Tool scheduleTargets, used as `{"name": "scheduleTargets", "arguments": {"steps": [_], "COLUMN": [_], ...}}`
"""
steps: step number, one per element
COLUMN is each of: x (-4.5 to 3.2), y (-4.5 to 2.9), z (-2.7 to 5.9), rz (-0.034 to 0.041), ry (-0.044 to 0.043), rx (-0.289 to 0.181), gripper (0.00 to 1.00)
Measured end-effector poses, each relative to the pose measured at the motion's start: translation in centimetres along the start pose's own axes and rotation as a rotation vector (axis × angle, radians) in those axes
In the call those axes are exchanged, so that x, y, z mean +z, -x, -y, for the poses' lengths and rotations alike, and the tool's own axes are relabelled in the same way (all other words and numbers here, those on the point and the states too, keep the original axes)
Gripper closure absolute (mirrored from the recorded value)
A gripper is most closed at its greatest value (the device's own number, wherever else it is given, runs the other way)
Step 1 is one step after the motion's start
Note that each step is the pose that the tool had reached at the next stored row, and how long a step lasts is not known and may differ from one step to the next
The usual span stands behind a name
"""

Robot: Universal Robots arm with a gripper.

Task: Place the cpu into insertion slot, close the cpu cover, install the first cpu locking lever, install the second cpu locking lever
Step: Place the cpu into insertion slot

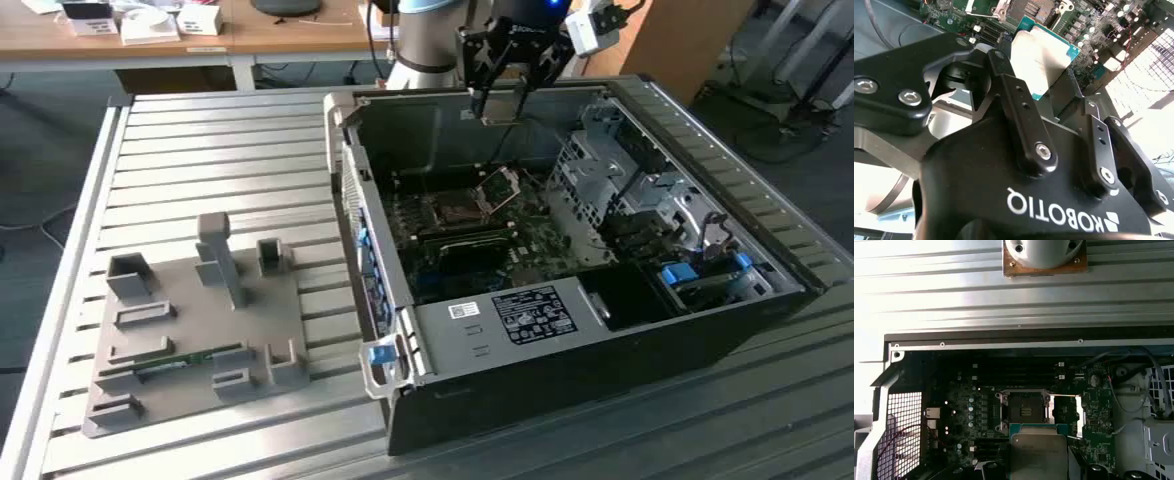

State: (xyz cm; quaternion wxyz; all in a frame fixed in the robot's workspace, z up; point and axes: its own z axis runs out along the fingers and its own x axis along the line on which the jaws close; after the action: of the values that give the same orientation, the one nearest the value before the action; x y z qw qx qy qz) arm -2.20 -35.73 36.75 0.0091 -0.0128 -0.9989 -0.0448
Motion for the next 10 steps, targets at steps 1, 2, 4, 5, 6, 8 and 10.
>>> {"name": "scheduleTargets", "arguments": {"steps": [1,2,4,5,6,8,10], "x": [0.00,0.00,0.00,0.00,0.03,0.06,0.08], "y": [0.00,0.00,0.00,0.00,0.00,0.00,0.00], "z": [0.00,0.00,0.00,0.00,0.00,0.01,0.01], "rz": [0.0000,0.0000,0.0000,-0.0001,0.0000,0.0000,0.0000], "ry": [-0.0001,0.0000,0.0000,-0.0002,-0.0001,-0.0001,-0.0001], "rx": [0.000,0.000,0.000,0.000,0.000,0.000,0.000], "gripper": [0.46,0.46,0.46,0.46,0.46,0.46,0.46]}}
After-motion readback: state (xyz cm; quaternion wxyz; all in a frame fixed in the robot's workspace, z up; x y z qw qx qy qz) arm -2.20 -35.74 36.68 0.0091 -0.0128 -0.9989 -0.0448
